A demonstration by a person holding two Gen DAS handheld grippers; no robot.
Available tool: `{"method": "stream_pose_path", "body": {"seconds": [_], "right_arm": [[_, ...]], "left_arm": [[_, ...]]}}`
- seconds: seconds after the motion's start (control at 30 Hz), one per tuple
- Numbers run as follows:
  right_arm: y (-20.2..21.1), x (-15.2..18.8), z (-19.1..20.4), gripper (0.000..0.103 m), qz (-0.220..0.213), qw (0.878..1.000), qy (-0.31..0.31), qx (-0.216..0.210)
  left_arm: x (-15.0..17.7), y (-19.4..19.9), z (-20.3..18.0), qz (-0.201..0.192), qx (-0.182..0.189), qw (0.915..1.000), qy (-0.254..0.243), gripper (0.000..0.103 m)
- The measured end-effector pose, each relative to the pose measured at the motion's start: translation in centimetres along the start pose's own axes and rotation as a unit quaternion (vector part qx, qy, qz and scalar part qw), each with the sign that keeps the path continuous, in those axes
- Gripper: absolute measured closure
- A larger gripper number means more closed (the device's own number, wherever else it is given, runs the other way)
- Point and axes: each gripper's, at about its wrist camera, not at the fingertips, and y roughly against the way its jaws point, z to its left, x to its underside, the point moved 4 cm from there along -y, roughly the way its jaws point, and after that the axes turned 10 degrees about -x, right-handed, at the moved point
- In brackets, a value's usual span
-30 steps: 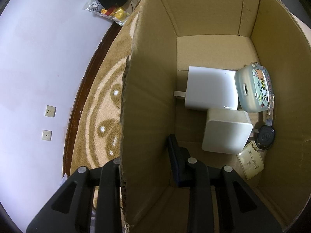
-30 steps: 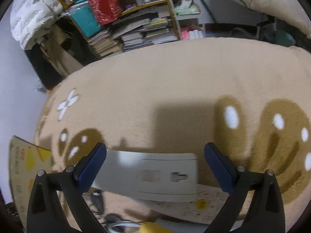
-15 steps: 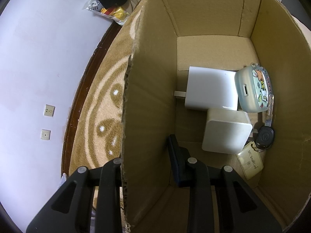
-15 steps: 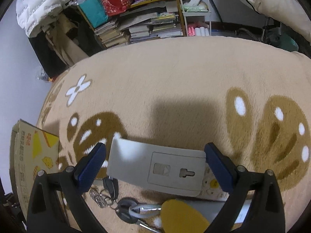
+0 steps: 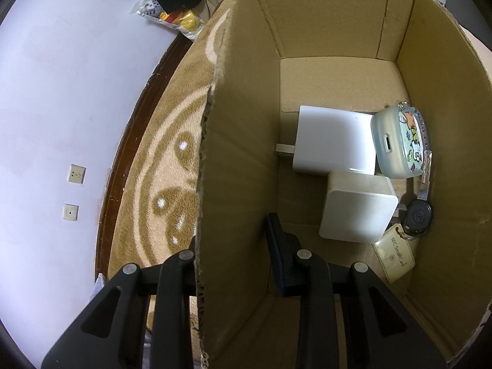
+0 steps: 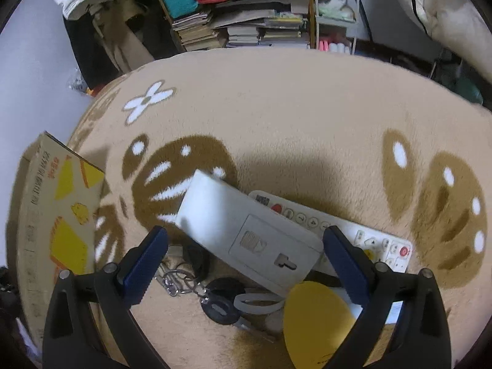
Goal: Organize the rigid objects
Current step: 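Grasp the white wall-plate device with the right gripper and lift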
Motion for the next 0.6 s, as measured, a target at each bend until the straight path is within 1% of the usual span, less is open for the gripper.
{"method": "stream_pose_path", "body": {"seconds": [0.17, 0.27, 0.33, 0.47, 0.53, 0.6], "right_arm": [[0.3, -0.6, 0.7, 0.0, -0.036, 0.999, 0.031, 0.019], [0.2, -0.7, 1.2, 0.0, -0.052, 0.997, 0.049, 0.008], [-0.3, -0.6, 1.4, 0.0, -0.049, 0.997, 0.063, 0.014], [-1.6, 0.1, 1.9, 0.0, -0.028, 0.994, 0.099, 0.032], [-2.2, 0.4, 2.2, 0.001, -0.018, 0.992, 0.114, 0.042], [-2.5, 0.4, 2.2, 0.005, -0.017, 0.991, 0.124, 0.057]], "left_arm": [[0.0, 0.1, 0.0, 0.0, -0.001, 1.0, -0.001, 0.075], [0.0, 0.1, 0.0, 0.0, -0.001, 1.0, -0.001, 0.075], [0.0, 0.1, -0.1, 0.0, 0.0, 1.0, 0.0, 0.075], [0.0, 0.1, -0.1, 0.001, 0.001, 1.0, 0.0, 0.075], [0.0, 0.1, -0.1, 0.001, 0.001, 1.0, 0.0, 0.075], [0.0, 0.1, -0.1, 0.001, 0.002, 1.0, 0.001, 0.075]]}}
